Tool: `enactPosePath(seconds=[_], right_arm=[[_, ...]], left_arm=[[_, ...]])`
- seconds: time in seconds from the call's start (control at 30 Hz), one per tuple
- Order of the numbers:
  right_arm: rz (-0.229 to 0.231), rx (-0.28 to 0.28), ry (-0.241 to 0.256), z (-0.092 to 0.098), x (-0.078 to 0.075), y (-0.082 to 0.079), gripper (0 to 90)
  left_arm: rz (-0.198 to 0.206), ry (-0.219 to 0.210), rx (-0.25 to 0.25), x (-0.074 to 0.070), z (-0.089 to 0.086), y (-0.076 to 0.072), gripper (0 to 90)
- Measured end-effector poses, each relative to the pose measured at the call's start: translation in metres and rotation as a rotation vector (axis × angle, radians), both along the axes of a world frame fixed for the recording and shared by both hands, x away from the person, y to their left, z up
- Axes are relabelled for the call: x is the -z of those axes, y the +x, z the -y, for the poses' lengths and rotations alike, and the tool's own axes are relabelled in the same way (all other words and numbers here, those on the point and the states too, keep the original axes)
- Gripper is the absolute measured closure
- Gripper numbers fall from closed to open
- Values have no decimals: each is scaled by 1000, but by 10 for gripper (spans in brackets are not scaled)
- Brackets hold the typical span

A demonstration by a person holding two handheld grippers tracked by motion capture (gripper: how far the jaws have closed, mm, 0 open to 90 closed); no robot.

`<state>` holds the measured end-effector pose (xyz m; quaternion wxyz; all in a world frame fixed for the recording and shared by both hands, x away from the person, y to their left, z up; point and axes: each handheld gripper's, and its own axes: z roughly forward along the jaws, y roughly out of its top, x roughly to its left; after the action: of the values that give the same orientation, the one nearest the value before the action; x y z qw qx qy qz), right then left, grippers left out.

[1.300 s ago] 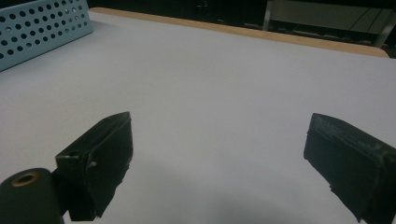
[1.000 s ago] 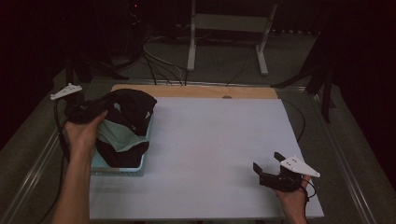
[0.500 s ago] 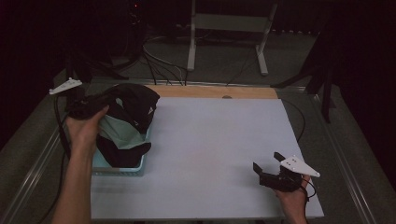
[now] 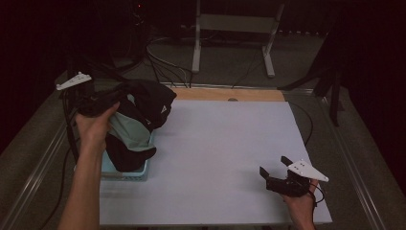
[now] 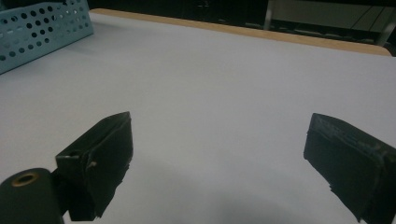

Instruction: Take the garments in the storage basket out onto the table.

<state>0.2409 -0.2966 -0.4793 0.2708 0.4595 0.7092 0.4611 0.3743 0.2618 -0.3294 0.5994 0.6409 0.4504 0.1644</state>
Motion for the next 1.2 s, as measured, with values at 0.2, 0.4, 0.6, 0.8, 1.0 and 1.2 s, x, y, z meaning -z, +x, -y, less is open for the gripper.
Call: enactPosePath(seconds=[0.2, 0.4, 0.6, 0.8, 1.0, 1.2], right_arm=[[-1, 1, 2, 0, 0, 0, 81], [1, 2, 1, 1, 0, 0, 81], [1, 1, 2, 1, 0, 0, 80], [0, 1, 3, 1, 0, 0, 81], [0, 0, 4, 1, 0, 0, 80], [0, 0, 4, 1, 0, 0, 81]], left_arm=[[4, -3, 19, -2, 11, 3, 777], [11, -13, 37, -5, 19, 5, 777], [13, -41, 61, -4, 27, 7, 777], [5, -30, 81, -3, 39, 11, 777], [6, -26, 104, -4, 51, 13, 777], [8, -25, 131, -5, 64, 16, 777]])
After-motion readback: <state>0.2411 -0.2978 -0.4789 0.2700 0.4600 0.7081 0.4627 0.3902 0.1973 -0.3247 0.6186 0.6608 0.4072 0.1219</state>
